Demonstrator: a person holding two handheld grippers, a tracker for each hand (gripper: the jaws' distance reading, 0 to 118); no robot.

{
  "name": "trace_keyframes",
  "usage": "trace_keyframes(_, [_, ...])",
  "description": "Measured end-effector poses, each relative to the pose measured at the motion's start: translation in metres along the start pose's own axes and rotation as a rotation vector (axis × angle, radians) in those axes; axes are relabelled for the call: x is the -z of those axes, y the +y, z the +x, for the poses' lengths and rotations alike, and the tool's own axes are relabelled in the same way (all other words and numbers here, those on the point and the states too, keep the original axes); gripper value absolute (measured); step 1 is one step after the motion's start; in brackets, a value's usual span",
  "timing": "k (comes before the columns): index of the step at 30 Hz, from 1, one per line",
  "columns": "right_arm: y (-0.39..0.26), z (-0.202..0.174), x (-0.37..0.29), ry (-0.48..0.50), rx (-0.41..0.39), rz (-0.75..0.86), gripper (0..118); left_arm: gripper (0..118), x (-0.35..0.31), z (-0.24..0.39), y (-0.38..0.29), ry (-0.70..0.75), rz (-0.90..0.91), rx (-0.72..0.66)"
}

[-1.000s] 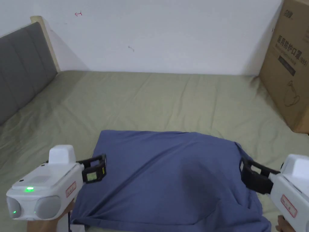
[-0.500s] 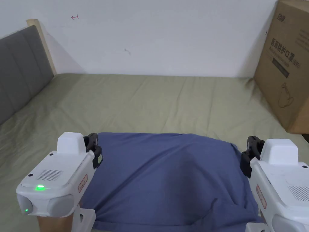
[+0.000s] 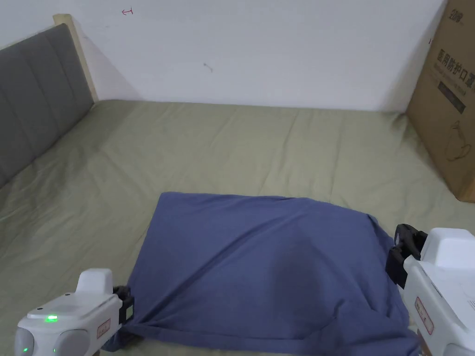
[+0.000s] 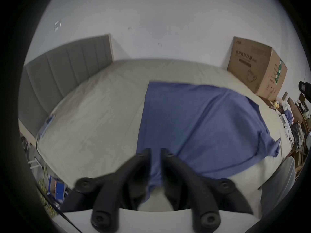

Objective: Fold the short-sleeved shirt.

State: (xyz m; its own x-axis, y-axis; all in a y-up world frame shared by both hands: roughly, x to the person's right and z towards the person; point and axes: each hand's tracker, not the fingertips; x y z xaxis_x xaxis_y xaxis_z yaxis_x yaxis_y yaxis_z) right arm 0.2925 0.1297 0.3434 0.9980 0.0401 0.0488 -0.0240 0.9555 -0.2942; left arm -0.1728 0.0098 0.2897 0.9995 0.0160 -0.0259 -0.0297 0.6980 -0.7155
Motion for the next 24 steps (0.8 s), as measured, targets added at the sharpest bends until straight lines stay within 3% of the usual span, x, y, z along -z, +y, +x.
trace_keyframes(3, [-0.005,0.003,0.001,-0.001,-0.002,-0.017,0,92,0.012,-0.007,-0.015,0.008,-0.085,-0.03])
trace_keyframes(4, [-0.007,0.004,0.001,-0.004,0.0,-0.026,0,100,0.02,-0.012,-0.022,0.013,-0.115,-0.042])
trace_keyframes(8, [-0.016,0.011,0.001,-0.014,0.011,-0.058,0,101,0.025,-0.015,-0.034,0.028,-0.137,-0.055])
trace_keyframes(9, [-0.018,0.012,0.001,-0.016,0.011,-0.066,0,99,0.026,-0.013,-0.034,0.035,-0.147,-0.052])
trace_keyframes(11, [-0.024,0.016,0.001,-0.025,0.014,-0.087,0,82,0.031,-0.012,-0.038,0.041,-0.165,-0.024])
trace_keyframes(13, [-0.033,0.021,0.001,-0.036,0.02,-0.114,0,47,0.043,-0.012,-0.045,0.027,-0.176,0.007])
trace_keyframes(16, [-0.049,0.029,0.002,-0.06,0.039,-0.181,0,30,0.048,-0.012,-0.045,-0.093,-0.214,-0.019])
trace_keyframes(18, [-0.066,0.036,0.006,-0.081,0.056,-0.249,1,9,0.041,-0.006,-0.043,-0.066,-0.179,-0.016])
trace_keyframes(19, [-0.076,0.039,0.009,-0.089,0.059,-0.302,3,6,0.038,-0.003,-0.042,-0.061,-0.167,-0.004])
trace_keyframes(20, [-0.086,0.043,0.012,-0.102,0.062,-0.354,11,5,0.034,0.0,-0.039,-0.058,-0.156,0.013])
trace_keyframes(22, [-0.112,0.05,0.021,-0.139,0.06,-0.468,70,4,0.029,0.003,-0.036,-0.053,-0.139,0.034])
trace_keyframes(23, [-0.124,0.052,0.025,-0.13,0.067,-0.515,91,4,0.027,0.002,-0.035,-0.055,-0.135,0.037])
trace_keyframes(24, [-0.138,0.055,0.026,-0.138,0.074,-0.537,98,4,0.03,0.0,-0.035,-0.057,-0.129,0.037])
